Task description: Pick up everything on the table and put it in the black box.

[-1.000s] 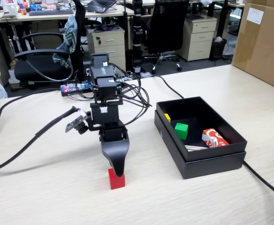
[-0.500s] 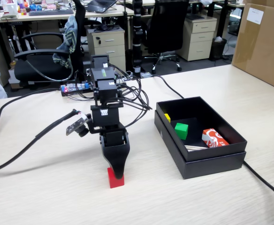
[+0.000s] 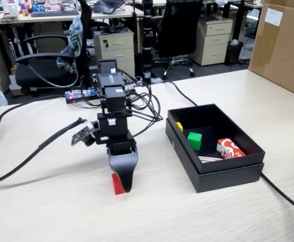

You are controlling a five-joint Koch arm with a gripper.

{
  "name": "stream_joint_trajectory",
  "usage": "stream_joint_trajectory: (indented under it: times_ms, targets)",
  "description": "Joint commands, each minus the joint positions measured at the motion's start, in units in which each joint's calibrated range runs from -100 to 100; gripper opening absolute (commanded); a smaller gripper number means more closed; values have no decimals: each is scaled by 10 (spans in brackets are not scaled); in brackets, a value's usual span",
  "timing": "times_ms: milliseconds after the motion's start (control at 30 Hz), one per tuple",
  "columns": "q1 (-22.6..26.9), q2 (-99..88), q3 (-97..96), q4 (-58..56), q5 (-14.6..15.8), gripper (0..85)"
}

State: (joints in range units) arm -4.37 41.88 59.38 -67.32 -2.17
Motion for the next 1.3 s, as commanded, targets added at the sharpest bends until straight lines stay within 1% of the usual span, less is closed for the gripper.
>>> stream_joint_trajectory:
  times_ms: [0, 167, 200, 233, 267, 500, 567, 600, 633, 800, 833, 867, 967, 1133, 1200, 1267]
  targets:
    - [0, -17, 39, 5, -6, 449]
    - [-3, -15, 33, 0, -5, 388]
    - [-3, -15, 33, 0, -5, 367]
    - [-4, -15, 33, -1, -3, 319]
    - [-4, -15, 33, -2, -3, 307]
    - [-5, -14, 21, -22, 0, 306]
    - [-5, -15, 18, -28, 6, 186]
    - [-5, -17, 18, -28, 11, 92]
    - [-5, -17, 18, -28, 13, 74]
    - [-5, -26, 18, -43, 15, 66]
    - [-5, -33, 18, -48, 17, 27]
    - [-5, -43, 17, -49, 20, 9]
    - [0, -91, 17, -77, 24, 9]
    - [28, -305, -43, -85, 34, 9]
    - [52, -417, -76, -86, 40, 9]
    - [73, -482, -100, -86, 44, 9]
